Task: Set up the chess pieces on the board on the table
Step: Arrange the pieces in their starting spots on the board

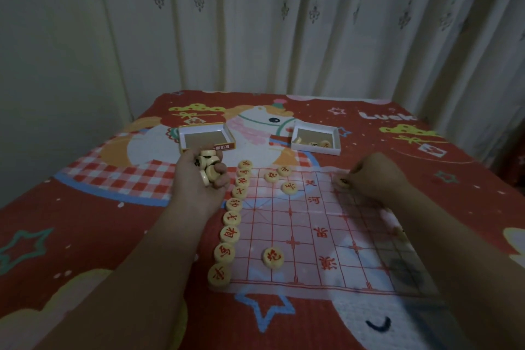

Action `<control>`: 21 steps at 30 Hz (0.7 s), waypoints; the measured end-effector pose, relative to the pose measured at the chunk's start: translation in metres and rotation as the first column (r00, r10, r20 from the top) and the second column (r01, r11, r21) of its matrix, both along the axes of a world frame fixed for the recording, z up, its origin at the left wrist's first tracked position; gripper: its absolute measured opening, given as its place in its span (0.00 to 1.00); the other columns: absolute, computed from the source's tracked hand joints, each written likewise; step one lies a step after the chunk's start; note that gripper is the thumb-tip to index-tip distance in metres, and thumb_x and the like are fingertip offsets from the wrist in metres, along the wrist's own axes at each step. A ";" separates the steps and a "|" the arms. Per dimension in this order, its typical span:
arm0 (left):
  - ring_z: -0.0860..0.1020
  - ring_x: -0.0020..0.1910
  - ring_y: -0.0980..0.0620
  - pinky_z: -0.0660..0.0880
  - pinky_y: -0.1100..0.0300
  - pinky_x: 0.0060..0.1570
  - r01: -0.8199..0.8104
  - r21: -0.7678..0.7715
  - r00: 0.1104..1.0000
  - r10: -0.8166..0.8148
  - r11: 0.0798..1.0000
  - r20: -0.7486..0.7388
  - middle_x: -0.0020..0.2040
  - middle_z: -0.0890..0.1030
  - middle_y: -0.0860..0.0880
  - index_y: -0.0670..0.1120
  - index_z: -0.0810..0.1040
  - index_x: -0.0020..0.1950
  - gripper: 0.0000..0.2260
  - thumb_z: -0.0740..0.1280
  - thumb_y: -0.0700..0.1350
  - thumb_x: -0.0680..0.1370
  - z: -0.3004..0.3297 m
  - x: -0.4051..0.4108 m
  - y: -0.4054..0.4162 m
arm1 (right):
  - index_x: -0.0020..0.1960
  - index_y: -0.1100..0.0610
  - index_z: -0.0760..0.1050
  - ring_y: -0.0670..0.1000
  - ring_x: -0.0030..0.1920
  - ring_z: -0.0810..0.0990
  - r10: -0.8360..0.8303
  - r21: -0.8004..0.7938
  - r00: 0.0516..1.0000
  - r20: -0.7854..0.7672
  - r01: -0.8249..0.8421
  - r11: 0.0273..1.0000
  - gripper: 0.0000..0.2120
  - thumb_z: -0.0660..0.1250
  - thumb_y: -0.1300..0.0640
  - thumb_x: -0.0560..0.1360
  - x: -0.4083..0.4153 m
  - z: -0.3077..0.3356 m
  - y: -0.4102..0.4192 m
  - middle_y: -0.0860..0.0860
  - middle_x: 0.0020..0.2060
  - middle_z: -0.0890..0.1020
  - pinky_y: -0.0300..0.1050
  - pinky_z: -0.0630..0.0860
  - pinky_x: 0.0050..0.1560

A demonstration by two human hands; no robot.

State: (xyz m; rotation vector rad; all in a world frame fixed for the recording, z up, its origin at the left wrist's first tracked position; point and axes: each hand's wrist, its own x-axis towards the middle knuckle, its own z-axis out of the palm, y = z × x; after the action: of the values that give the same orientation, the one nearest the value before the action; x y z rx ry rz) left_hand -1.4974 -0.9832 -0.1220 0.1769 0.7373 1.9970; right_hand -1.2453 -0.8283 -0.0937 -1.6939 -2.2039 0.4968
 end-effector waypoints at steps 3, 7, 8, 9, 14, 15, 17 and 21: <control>0.69 0.27 0.56 0.58 0.66 0.20 0.000 0.001 1.000 0.000 1.000 -0.002 0.36 0.76 0.50 0.46 0.75 0.47 0.10 0.57 0.47 0.81 -0.001 0.000 -0.001 | 0.40 0.61 0.82 0.53 0.33 0.79 0.012 0.080 0.999 -0.043 -0.009 0.997 0.09 0.66 0.61 0.76 -0.005 0.002 -0.012 0.55 0.33 0.82 0.41 0.72 0.32; 0.68 0.26 0.56 0.58 0.67 0.20 -0.003 -0.007 1.000 0.003 1.000 0.007 0.35 0.76 0.49 0.46 0.75 0.47 0.11 0.56 0.48 0.82 0.000 0.000 0.000 | 0.46 0.58 0.82 0.52 0.34 0.80 0.141 0.192 0.969 -0.204 -0.102 0.976 0.09 0.63 0.59 0.78 -0.026 0.010 -0.041 0.53 0.37 0.83 0.46 0.77 0.34; 0.68 0.26 0.56 0.58 0.67 0.20 -0.004 -0.010 1.000 0.004 1.000 0.007 0.35 0.76 0.49 0.46 0.75 0.47 0.11 0.56 0.47 0.82 0.000 0.000 0.000 | 0.48 0.58 0.82 0.52 0.36 0.80 0.178 0.205 0.953 -0.246 -0.128 0.970 0.09 0.63 0.58 0.79 -0.032 0.012 -0.048 0.53 0.38 0.83 0.48 0.79 0.38; 0.68 0.26 0.56 0.58 0.66 0.19 -0.005 -0.015 1.000 0.005 1.000 0.007 0.35 0.76 0.49 0.45 0.75 0.47 0.11 0.56 0.47 0.82 0.000 0.000 0.000 | 0.49 0.57 0.82 0.51 0.37 0.81 0.213 0.211 0.933 -0.292 -0.154 0.965 0.09 0.63 0.57 0.79 -0.039 0.014 -0.056 0.51 0.39 0.83 0.48 0.79 0.41; 0.69 0.27 0.56 0.60 0.66 0.19 -0.001 0.000 1.000 0.001 1.000 0.030 0.35 0.76 0.49 0.45 0.74 0.48 0.10 0.56 0.47 0.82 -0.001 -0.001 -0.001 | 0.52 0.54 0.80 0.46 0.32 0.78 0.374 0.192 0.830 -0.414 -0.322 0.927 0.09 0.62 0.54 0.80 -0.073 0.022 -0.087 0.48 0.38 0.82 0.40 0.73 0.34; 0.69 0.27 0.56 0.60 0.66 0.19 -0.001 0.004 0.999 0.001 1.000 0.043 0.36 0.76 0.49 0.45 0.74 0.49 0.10 0.56 0.47 0.82 -0.001 -0.001 -0.001 | 0.54 0.55 0.80 0.46 0.32 0.78 0.399 0.187 0.818 -0.414 -0.353 0.917 0.09 0.62 0.54 0.80 -0.079 0.021 -0.092 0.48 0.39 0.83 0.40 0.73 0.35; 0.70 0.27 0.55 0.61 0.66 0.20 -0.005 0.013 0.998 0.004 1.000 0.064 0.37 0.76 0.49 0.44 0.74 0.49 0.10 0.56 0.47 0.83 -0.001 -0.003 -0.002 | 0.57 0.55 0.80 0.46 0.34 0.78 0.430 0.171 0.803 -0.412 -0.396 0.902 0.10 0.62 0.54 0.81 -0.091 0.019 -0.101 0.48 0.40 0.82 0.41 0.73 0.36; 0.70 0.26 0.53 0.62 0.65 0.21 -0.034 0.010 0.997 0.034 0.999 0.072 0.36 0.74 0.48 0.44 0.73 0.48 0.09 0.56 0.46 0.82 -0.001 -0.004 -0.002 | 0.59 0.52 0.78 0.46 0.30 0.76 0.480 0.154 0.779 -0.403 -0.459 0.875 0.09 0.64 0.54 0.80 -0.110 0.013 -0.117 0.50 0.39 0.81 0.42 0.73 0.32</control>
State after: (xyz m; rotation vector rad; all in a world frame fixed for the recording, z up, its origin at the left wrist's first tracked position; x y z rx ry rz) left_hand -1.5013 -0.9851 -0.1227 0.0998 0.6874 2.0295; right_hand -1.3558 -0.9452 -0.0802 -0.8664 -2.2513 0.8412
